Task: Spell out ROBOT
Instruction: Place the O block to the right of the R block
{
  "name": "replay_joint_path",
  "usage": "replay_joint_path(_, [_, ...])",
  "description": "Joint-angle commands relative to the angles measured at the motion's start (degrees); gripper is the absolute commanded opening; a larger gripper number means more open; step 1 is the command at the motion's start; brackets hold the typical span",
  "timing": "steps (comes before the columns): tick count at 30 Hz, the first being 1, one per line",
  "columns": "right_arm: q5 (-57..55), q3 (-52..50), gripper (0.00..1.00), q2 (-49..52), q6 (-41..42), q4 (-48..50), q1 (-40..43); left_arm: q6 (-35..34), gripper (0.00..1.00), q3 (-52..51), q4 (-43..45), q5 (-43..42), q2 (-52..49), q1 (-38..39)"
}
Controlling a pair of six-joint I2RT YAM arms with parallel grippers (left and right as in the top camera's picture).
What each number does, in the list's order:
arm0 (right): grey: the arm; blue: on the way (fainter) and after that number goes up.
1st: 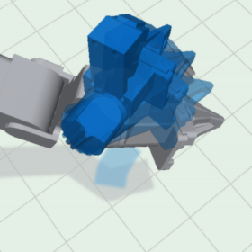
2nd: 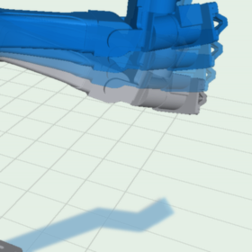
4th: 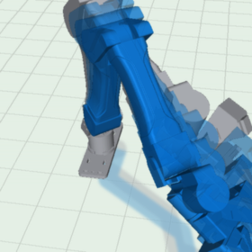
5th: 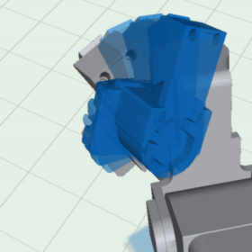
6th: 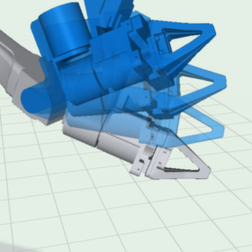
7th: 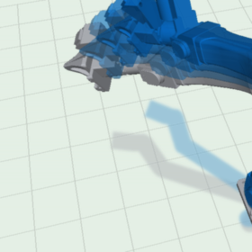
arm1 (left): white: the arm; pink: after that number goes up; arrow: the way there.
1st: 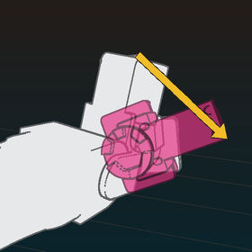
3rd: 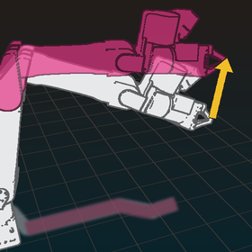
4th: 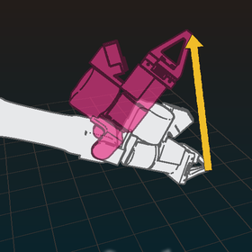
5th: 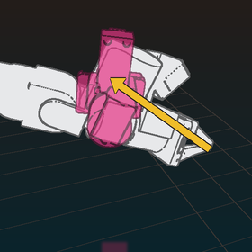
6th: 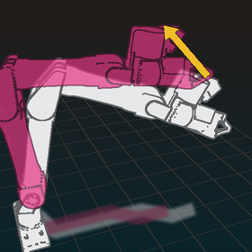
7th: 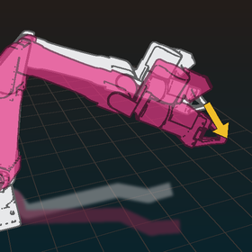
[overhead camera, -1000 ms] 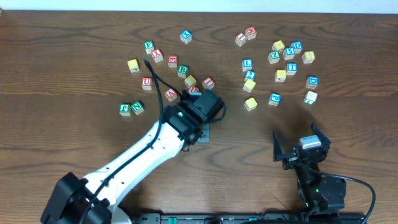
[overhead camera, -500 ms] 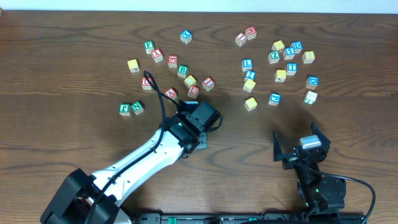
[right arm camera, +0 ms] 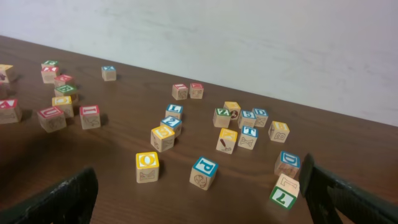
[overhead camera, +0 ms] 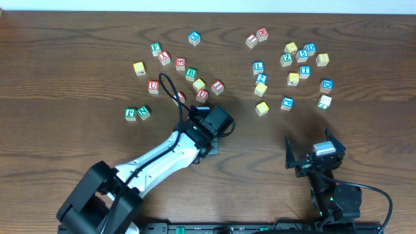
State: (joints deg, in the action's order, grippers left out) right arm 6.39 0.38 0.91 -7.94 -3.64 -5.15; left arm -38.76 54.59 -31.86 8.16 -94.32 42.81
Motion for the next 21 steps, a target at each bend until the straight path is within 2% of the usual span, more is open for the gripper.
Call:
replay_joint_path(1, [-0.2,0.0,0.99,-0.3,0.6,-0.2,-0.2,0.3,0.08,-1.6,0.5,2.0,-0.4,0.0])
replay_joint_path(21, [-0.2,0.0,0.99,-0.3,0.6,-0.2,-0.2,-0.4,0.08,-4.0,5.2,2.4,-2.6,-1.0])
